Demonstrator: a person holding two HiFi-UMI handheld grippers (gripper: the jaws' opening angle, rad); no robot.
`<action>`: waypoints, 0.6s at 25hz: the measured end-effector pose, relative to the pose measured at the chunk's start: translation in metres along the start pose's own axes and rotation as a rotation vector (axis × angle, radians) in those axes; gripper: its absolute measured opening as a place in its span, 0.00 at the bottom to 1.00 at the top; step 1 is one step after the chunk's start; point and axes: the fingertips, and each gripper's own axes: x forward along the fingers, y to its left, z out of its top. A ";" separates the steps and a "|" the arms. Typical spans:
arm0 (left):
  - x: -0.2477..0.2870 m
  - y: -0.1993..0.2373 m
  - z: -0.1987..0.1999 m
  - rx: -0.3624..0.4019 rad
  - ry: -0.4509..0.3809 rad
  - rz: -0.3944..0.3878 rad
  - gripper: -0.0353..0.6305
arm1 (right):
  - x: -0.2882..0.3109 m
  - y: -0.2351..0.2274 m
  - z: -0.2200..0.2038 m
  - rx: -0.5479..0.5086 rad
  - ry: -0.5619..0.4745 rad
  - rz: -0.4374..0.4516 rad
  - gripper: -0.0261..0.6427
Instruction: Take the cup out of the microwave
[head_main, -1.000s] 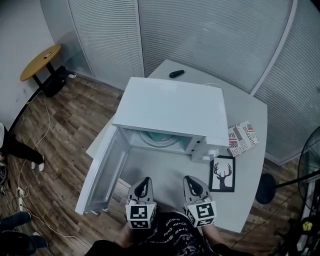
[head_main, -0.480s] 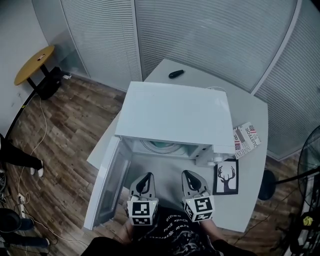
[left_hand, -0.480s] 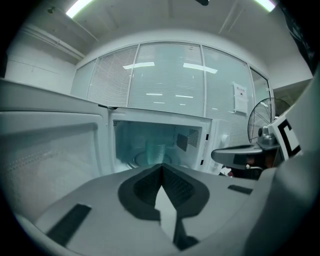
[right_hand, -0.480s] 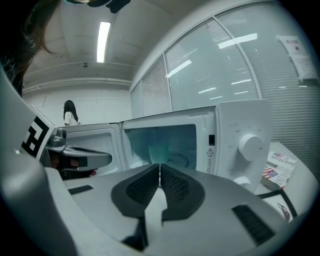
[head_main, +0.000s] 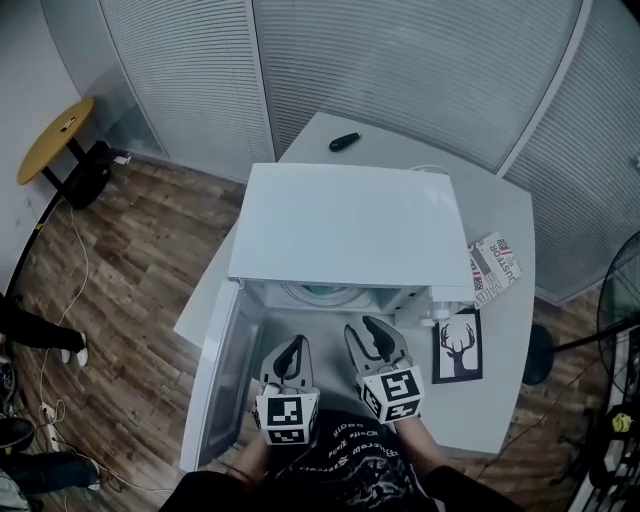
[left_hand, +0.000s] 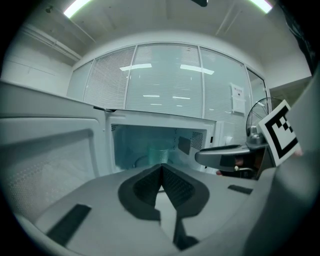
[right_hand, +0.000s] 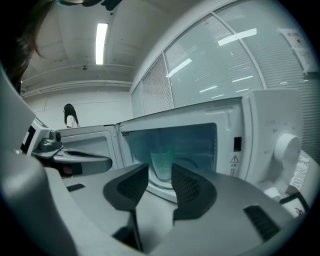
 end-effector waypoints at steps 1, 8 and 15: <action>0.000 0.000 0.002 0.002 -0.003 -0.004 0.06 | 0.003 0.001 0.001 -0.003 -0.004 -0.003 0.25; 0.003 0.007 0.016 0.009 -0.044 -0.031 0.06 | 0.028 0.007 0.006 -0.009 -0.023 0.000 0.38; 0.013 0.012 0.016 -0.019 -0.042 -0.026 0.06 | 0.057 0.005 0.007 -0.010 -0.017 -0.019 0.52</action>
